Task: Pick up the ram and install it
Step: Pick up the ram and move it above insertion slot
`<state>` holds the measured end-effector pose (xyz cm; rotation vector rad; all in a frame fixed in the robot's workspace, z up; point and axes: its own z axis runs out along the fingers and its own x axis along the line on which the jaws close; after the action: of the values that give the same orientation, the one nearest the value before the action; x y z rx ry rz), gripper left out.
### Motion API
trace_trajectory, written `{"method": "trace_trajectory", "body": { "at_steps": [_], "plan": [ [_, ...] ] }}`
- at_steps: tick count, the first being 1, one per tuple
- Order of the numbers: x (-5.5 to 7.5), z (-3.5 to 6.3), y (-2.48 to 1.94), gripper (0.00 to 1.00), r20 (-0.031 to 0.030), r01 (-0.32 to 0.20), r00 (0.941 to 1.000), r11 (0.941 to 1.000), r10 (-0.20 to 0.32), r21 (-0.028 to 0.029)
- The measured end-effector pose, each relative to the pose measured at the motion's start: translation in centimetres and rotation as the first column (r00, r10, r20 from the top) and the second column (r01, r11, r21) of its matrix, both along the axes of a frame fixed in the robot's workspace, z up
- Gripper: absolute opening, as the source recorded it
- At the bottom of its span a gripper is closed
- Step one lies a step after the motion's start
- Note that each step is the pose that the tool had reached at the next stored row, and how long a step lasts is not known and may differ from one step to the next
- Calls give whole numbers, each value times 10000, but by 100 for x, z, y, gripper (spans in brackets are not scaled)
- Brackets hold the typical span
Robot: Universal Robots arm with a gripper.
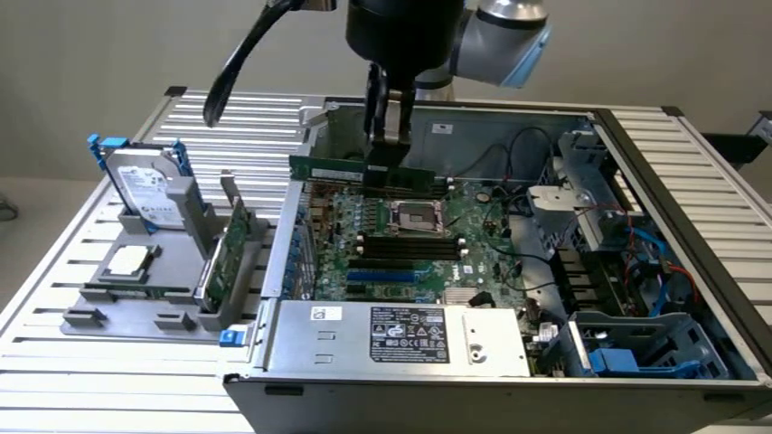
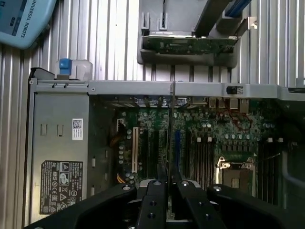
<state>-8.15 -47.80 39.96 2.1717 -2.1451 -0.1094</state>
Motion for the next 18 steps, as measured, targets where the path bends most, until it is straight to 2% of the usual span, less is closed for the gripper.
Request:
{"method": "trace_trajectory", "body": {
  "at_steps": [7,10,14,16,18],
  "plan": [
    [187,-20,182,14,0,0,10000,10000,0,-8],
    [273,-26,245,14,0,1,10000,10000,-1,-11],
    [381,-32,307,14,5,1,10000,10000,-1,-10],
    [417,-37,337,14,24,0,10000,10000,1,-11],
    [438,-49,376,14,101,-3,9999,10000,3,-10]
  ]
}}
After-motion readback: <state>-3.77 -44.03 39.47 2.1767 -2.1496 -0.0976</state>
